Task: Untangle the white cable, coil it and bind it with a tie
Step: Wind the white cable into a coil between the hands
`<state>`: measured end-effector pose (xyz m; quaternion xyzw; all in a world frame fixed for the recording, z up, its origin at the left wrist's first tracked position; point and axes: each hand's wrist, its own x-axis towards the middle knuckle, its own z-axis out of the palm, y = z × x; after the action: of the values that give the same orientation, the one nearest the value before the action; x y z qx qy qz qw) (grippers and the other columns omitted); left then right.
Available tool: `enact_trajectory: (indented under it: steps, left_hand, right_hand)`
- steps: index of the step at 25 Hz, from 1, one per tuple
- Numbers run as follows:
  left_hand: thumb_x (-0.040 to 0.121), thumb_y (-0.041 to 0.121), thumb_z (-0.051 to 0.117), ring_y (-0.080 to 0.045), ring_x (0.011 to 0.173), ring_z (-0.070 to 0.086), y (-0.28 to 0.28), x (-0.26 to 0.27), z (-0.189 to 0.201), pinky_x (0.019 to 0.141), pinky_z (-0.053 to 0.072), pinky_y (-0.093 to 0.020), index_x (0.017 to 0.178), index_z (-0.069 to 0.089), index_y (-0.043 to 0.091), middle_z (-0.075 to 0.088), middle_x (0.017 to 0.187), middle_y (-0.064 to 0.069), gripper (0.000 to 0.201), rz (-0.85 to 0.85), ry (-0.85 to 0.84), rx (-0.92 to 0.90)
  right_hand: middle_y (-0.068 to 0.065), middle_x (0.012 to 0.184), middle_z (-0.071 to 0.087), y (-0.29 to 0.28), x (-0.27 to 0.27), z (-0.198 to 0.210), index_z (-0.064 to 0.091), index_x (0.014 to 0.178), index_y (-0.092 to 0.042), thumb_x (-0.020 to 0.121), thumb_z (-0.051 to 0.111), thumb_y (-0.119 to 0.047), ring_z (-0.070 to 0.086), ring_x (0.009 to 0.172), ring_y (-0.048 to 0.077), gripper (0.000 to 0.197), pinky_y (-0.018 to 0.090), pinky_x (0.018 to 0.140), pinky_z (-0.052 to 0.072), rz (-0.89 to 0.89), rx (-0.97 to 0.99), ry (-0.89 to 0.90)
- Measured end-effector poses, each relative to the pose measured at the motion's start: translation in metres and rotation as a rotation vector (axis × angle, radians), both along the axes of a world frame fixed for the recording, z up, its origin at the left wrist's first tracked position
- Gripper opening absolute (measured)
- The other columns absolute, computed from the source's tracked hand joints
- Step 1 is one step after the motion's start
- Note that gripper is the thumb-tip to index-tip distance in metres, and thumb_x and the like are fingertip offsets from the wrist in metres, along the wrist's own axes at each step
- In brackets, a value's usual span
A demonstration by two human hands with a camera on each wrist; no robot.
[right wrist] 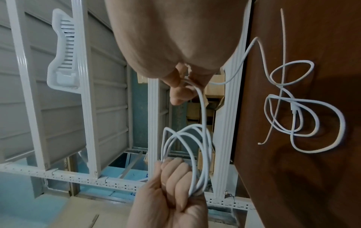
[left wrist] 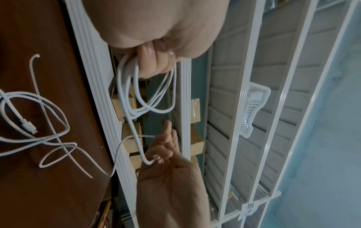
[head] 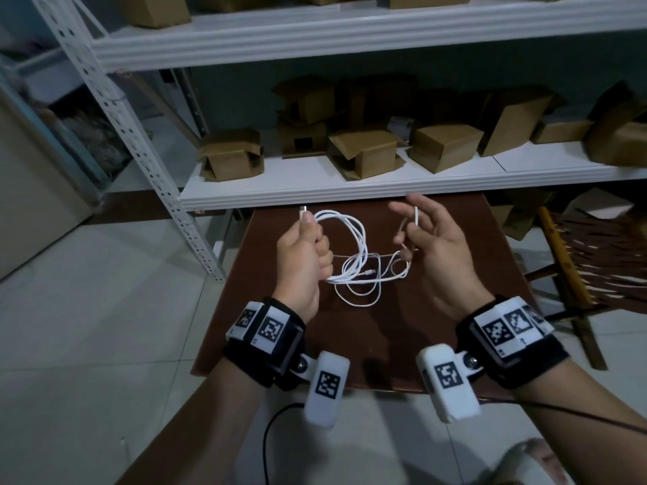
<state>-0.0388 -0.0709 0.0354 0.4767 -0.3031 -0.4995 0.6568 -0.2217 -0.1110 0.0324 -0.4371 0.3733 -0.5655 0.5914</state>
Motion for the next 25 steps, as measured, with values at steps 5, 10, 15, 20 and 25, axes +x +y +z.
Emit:
enact_trajectory:
  steps: [5, 10, 15, 20, 25]
  left_hand:
    - [0.112, 0.039, 0.040, -0.002, 0.038, 0.022, 0.003, -0.006, -0.001, 0.033, 0.017, -0.016, 0.076, 0.040, 0.021, 0.029, 0.054, 0.009, 0.040, -0.128, -0.051, 0.047]
    - [0.112, 0.039, 0.040, -0.003, 0.039, 0.021, 0.003, -0.008, -0.001, 0.033, 0.016, -0.016, 0.076, 0.040, 0.021, 0.026, 0.055, 0.007, 0.041, -0.258, -0.061, 0.092]
    - [0.112, 0.038, 0.039, -0.002, 0.040, 0.019, 0.004, -0.013, -0.005, 0.035, 0.013, -0.016, 0.076, 0.040, 0.020, 0.028, 0.054, 0.009, 0.041, -0.347, -0.121, 0.139]
    - [0.112, 0.038, 0.041, -0.003, 0.041, 0.019, 0.006, -0.015, -0.007, 0.034, 0.014, -0.016, 0.076, 0.042, 0.020, 0.028, 0.055, 0.008, 0.040, -0.380, -0.154, 0.153]
    - [0.112, 0.036, 0.041, -0.001, 0.039, 0.020, 0.006, -0.014, -0.006, 0.033, 0.016, -0.016, 0.076, 0.043, 0.019, 0.029, 0.053, 0.010, 0.040, -0.360, -0.184, 0.146]
  right_hand:
    - [0.004, 0.139, 0.068, 0.001, 0.003, 0.001, 0.051, 0.145, -0.011, 0.105, 0.044, 0.005, 0.065, 0.102, 0.017, 0.043, 0.028, 0.086, 0.052, 0.113, -0.068, 0.082]
    - [0.004, 0.141, 0.067, 0.002, 0.006, 0.000, 0.052, 0.145, -0.011, 0.110, 0.045, -0.012, 0.063, 0.116, 0.023, 0.036, 0.042, 0.110, 0.048, 0.189, -0.078, 0.096]
    - [0.005, 0.141, 0.067, 0.003, 0.005, 0.002, 0.053, 0.145, -0.009, 0.111, 0.042, -0.014, 0.063, 0.117, 0.024, 0.036, 0.045, 0.112, 0.046, 0.214, -0.088, 0.084]
    - [0.006, 0.143, 0.065, 0.003, 0.005, -0.001, 0.049, 0.147, -0.007, 0.105, 0.052, -0.003, 0.066, 0.117, 0.020, 0.042, 0.031, 0.100, 0.054, 0.282, -0.129, 0.127]
    - [0.005, 0.149, 0.059, 0.000, 0.007, -0.012, 0.045, 0.148, -0.009, 0.098, 0.058, 0.012, 0.060, 0.132, 0.014, 0.056, 0.030, 0.096, 0.054, 0.388, -0.218, 0.283]
